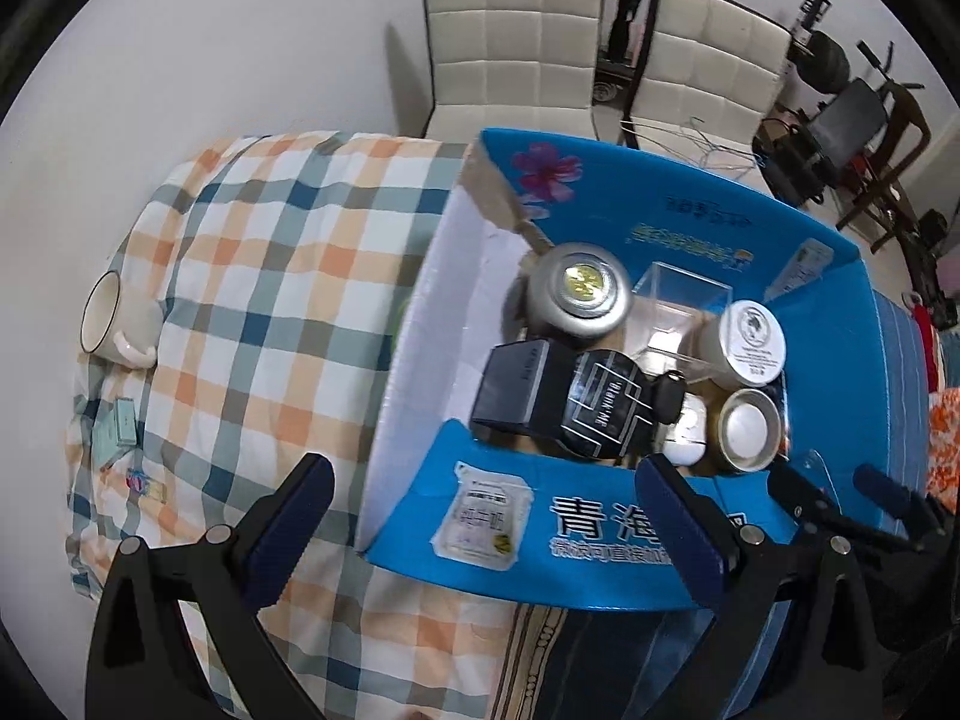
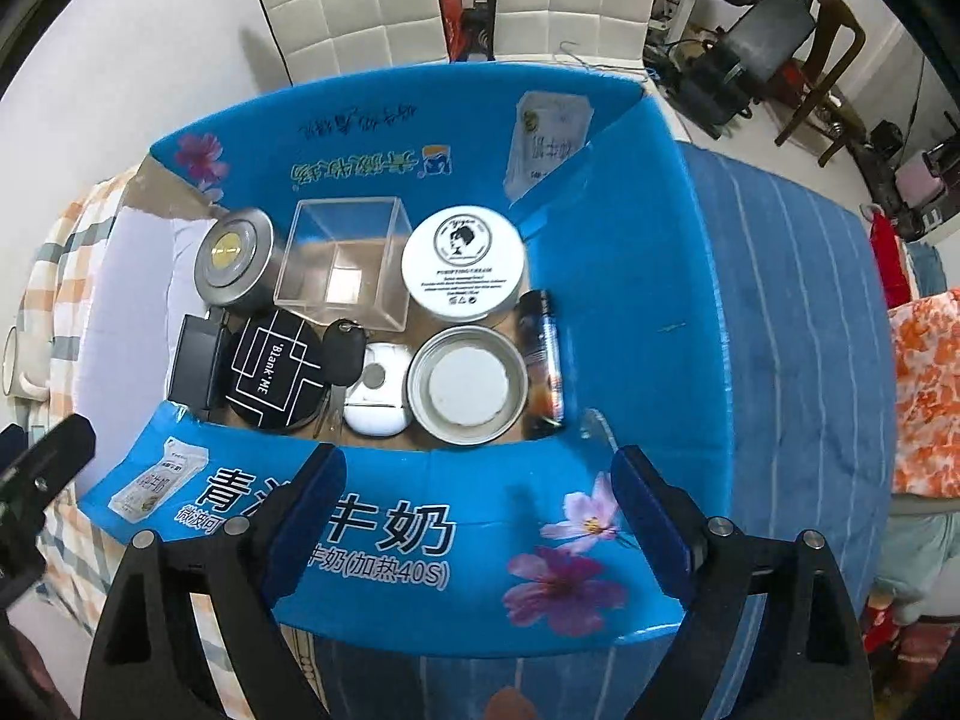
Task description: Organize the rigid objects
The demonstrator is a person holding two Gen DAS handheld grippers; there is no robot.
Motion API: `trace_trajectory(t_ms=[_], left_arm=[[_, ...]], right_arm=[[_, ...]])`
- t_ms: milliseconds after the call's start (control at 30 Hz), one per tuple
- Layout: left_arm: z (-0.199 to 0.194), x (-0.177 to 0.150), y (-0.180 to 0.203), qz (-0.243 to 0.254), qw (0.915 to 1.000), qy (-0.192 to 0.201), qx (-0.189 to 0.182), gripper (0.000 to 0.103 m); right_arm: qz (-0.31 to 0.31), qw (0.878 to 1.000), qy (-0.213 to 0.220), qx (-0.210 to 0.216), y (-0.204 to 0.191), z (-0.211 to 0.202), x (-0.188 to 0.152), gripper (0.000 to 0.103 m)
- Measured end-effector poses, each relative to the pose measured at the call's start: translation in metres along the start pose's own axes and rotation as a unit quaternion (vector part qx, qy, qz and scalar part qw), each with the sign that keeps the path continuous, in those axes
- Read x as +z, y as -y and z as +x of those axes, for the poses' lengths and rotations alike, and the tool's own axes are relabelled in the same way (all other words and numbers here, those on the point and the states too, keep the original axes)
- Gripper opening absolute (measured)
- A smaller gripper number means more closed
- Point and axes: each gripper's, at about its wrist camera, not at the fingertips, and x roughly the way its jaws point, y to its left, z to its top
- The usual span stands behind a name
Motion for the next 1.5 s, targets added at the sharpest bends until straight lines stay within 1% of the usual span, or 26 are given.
trace_trajectory(t_ms=[200, 333, 433, 533, 600, 767, 933, 1067, 1200, 1367, 1500], left_arm=[[-0.006, -0.001, 0.008, 0.006, 1.0000, 0.004, -0.003, 0.103], [-0.018, -0.002, 0.011, 0.004, 0.9998, 0.010, -0.014, 0.103], [-0.037, -0.004, 0.015, 0.004, 0.9996, 0.017, -0.021, 0.103], [-0.065, -0.007, 0.019, 0.009, 0.9988, 0.035, -0.033, 0.103], [-0.086, -0.010, 0.021, 0.014, 0.9980, 0.049, -0.037, 0.103], [-0.137, -0.019, 0.021, 0.020, 0.9962, 0.077, -0.033, 0.103], [-0.169, -0.035, 0.017, 0.020, 0.9957, 0.084, -0.034, 0.103], [-0.186, -0.046, 0.016, 0.024, 0.9952, 0.086, -0.038, 0.103], [-0.205, -0.054, 0.017, 0.028, 0.9941, 0.099, -0.036, 0.103], [-0.216, -0.060, 0.016, 0.030, 0.9935, 0.104, -0.036, 0.103], [-0.222, -0.065, 0.016, 0.032, 0.9929, 0.110, -0.035, 0.103]], right_arm=[[0.004, 1.000, 0.001, 0.008, 0.002, -0.009, -0.001, 0.092], [0.005, 1.000, 0.007, 0.016, 0.005, -0.027, -0.007, 0.092], [0.002, 0.999, 0.023, 0.022, 0.009, -0.052, -0.013, 0.092], [0.003, 0.999, 0.043, 0.028, 0.015, -0.084, -0.021, 0.096], [0.004, 0.998, 0.059, 0.029, 0.019, -0.107, -0.029, 0.096], [0.000, 0.996, 0.086, 0.034, 0.027, -0.163, -0.048, 0.097], [-0.010, 0.994, 0.107, 0.020, 0.028, -0.211, -0.071, 0.097], [-0.015, 0.992, 0.123, 0.021, 0.029, -0.241, -0.085, 0.097], [-0.015, 0.990, 0.140, 0.017, 0.032, -0.266, -0.098, 0.097], [-0.012, 0.988, 0.154, 0.011, 0.038, -0.286, -0.106, 0.097], [-0.011, 0.987, 0.160, 0.009, 0.041, -0.295, -0.108, 0.097]])
